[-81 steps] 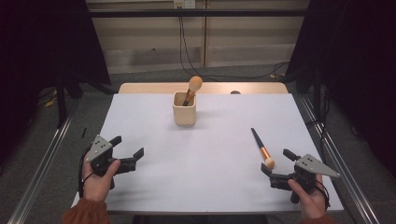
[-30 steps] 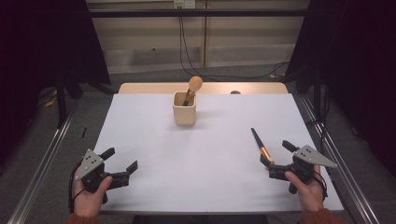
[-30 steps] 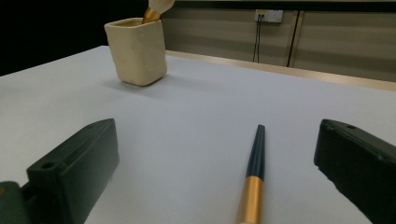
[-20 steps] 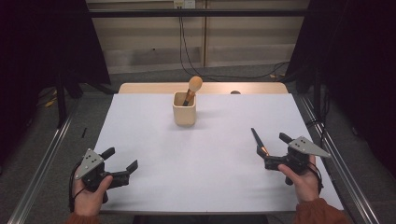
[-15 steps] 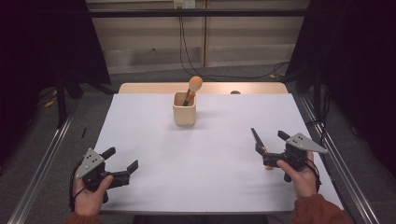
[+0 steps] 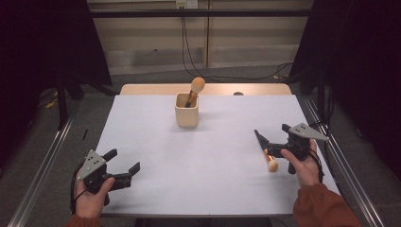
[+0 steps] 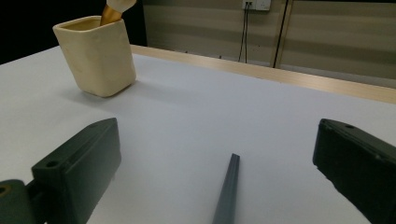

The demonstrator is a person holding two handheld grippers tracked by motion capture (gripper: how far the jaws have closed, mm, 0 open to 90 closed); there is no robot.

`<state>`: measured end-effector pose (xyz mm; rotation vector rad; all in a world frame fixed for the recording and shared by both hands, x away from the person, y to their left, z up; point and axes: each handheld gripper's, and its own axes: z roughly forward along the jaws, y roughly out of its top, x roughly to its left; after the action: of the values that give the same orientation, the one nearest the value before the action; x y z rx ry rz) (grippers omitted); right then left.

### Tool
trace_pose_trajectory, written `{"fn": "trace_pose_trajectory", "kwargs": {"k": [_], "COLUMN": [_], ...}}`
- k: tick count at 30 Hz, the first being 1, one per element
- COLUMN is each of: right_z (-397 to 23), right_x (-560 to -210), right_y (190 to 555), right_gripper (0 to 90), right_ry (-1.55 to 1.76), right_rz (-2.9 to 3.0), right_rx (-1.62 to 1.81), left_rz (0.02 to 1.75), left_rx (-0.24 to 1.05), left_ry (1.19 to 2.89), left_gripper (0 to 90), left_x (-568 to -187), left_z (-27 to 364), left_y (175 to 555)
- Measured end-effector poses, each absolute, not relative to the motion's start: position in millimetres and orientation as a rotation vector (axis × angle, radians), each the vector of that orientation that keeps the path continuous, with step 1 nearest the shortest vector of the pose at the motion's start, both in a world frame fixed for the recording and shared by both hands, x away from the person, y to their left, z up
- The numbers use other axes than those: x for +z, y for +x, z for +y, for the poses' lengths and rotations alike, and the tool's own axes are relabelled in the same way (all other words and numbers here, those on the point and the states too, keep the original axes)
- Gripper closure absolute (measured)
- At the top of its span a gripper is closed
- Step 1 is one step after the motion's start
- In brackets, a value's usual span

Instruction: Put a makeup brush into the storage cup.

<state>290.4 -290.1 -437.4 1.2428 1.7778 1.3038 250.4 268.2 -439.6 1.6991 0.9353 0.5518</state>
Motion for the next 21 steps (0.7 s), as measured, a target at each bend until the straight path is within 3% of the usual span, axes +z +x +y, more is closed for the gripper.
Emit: {"fn": "trace_pose_trajectory", "kwargs": {"k": [21], "right_z": [-295.6], "right_x": [-422.7], "right_y": [316.0], "right_gripper": [7.6], "right_ry": [1.431], "right_rz": [2.101], "right_rx": [1.083], "left_rz": [0.928], "left_rx": [0.555], "left_ry": [1.709], "left_gripper": [2.0], "left_x": [-439.1], "left_z": [267.6], "left_y": [250.0]}}
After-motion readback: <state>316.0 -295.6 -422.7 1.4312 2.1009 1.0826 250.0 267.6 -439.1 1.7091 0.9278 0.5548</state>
